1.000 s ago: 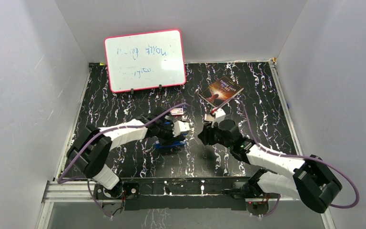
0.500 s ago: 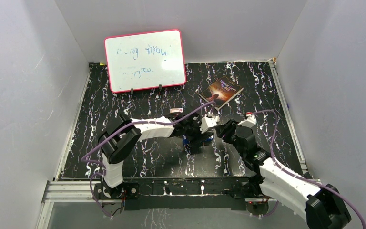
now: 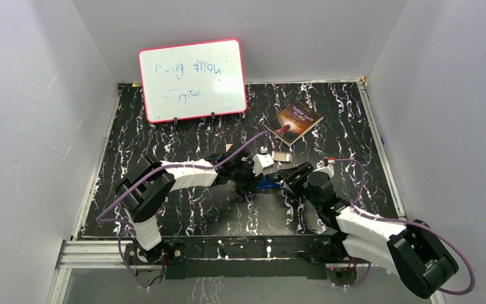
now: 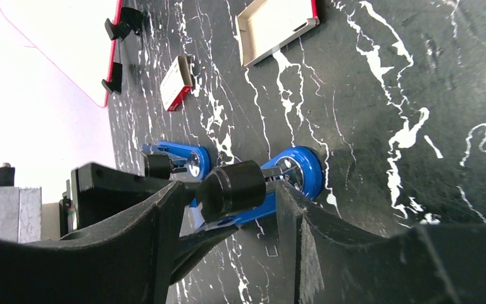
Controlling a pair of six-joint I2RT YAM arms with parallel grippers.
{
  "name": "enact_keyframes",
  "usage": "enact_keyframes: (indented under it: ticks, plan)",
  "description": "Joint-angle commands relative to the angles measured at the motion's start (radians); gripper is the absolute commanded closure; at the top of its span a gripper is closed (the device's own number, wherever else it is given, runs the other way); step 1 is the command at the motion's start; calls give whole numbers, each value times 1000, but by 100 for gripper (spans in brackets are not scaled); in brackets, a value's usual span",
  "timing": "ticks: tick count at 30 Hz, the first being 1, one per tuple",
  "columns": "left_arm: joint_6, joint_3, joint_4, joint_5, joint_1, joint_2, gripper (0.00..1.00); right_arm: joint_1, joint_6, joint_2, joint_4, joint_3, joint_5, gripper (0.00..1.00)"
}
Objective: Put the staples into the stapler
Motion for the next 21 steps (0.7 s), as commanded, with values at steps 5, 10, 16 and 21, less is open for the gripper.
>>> enact_keyframes:
  ticks: [5, 10, 16, 21]
  plan:
    - [-88, 6, 40, 61, -10, 22, 82, -4, 130, 141, 232, 11, -36, 36]
    - [-168, 16, 25, 34, -27, 26, 88, -6, 152, 192, 272, 7, -29, 36]
    - [-188, 62, -105, 29, -27, 19, 92, -10, 156, 283, 354, -11, -56, 37]
    - [-176, 105, -186, 133, -26, 15, 95, -14, 116, 347, 426, -12, -68, 37]
